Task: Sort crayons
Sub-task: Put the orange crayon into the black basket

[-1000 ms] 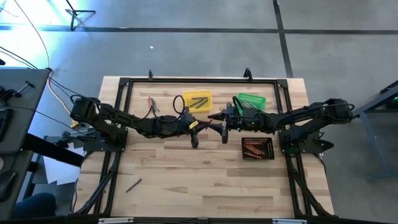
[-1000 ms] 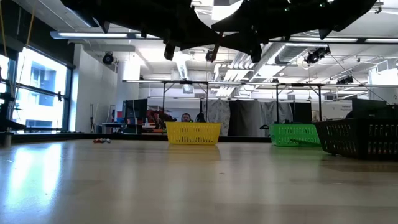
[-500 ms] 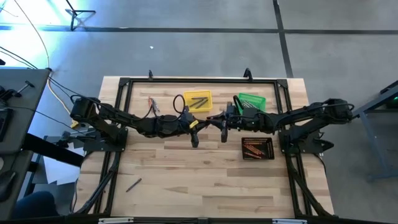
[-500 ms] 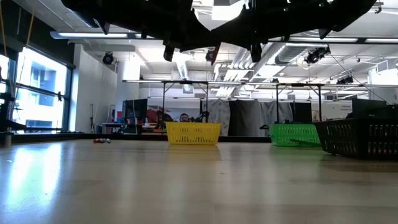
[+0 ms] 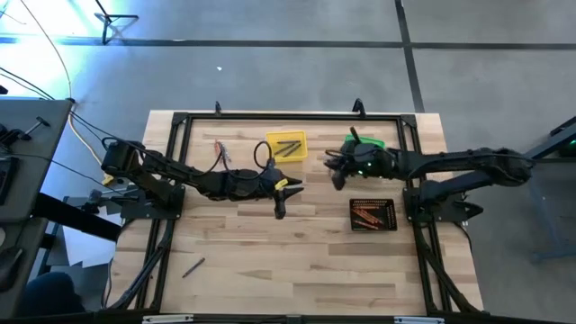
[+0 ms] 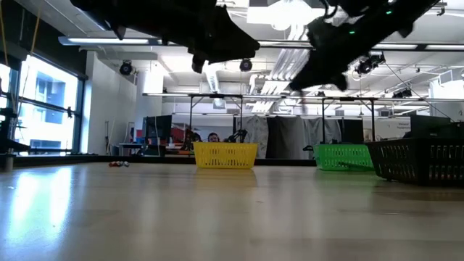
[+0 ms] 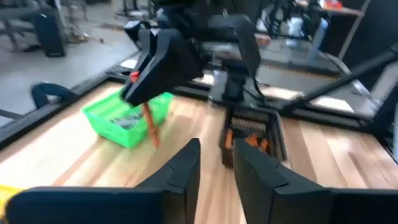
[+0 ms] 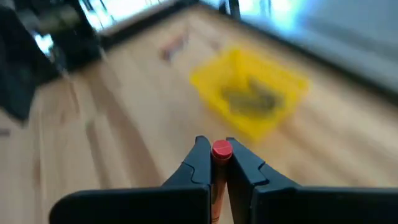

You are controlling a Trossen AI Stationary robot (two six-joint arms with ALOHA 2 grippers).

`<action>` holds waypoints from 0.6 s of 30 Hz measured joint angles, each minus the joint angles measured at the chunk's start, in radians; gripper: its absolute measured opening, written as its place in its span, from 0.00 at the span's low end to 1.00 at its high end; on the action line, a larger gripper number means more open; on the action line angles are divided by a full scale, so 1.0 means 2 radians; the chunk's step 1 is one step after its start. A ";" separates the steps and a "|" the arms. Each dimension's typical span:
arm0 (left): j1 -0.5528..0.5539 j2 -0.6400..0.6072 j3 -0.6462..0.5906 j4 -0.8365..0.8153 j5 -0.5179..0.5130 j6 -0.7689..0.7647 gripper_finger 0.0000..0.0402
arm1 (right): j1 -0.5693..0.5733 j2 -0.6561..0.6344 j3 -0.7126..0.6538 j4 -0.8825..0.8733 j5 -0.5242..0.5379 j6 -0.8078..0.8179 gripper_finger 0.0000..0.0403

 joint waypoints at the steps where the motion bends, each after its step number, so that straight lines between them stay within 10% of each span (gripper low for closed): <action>1: 0.000 0.000 0.000 -0.006 0.003 0.000 0.23 | -0.001 -0.014 0.000 -0.040 -0.011 0.020 0.01; 8: 0.005 0.000 0.000 -0.026 0.001 -0.008 0.27 | 0.054 -0.091 0.000 -0.264 -0.064 0.190 0.01; 18: 0.004 0.000 0.000 -0.039 0.000 -0.009 0.25 | 0.196 -0.063 0.000 -0.394 -0.006 0.354 0.01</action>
